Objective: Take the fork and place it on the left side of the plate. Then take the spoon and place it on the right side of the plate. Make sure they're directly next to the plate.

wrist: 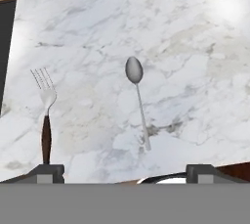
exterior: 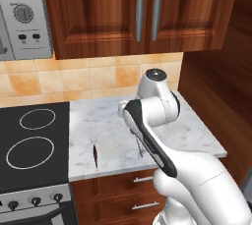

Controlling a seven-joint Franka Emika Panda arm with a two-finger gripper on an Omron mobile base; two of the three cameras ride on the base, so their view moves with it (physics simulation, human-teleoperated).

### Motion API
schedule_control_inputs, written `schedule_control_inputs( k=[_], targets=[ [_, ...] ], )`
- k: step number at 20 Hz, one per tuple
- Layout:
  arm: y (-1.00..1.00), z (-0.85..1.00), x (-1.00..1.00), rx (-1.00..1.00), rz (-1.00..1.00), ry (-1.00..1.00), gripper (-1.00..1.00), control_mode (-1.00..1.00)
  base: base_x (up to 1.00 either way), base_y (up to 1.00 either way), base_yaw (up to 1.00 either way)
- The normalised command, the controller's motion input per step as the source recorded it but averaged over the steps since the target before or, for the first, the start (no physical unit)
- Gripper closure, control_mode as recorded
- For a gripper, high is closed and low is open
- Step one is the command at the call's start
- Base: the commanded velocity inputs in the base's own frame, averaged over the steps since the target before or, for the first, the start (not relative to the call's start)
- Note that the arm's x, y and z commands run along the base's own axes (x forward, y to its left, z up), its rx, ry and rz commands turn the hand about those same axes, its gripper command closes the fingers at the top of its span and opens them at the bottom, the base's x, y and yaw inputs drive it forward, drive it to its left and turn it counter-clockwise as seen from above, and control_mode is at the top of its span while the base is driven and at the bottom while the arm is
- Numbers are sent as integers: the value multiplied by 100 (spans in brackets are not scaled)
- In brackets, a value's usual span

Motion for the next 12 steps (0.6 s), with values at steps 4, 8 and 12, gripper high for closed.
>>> schedule_control_inputs(
  k=[4,8,12],
  targets=[
    [53,-29,12,0,0,0,-100,-100,0,0,0],
    [65,-33,6,0,0,0,-100,-100,0,0,0],
    [63,-31,15,0,0,0,-100,-100,0,0,0]
  ],
)
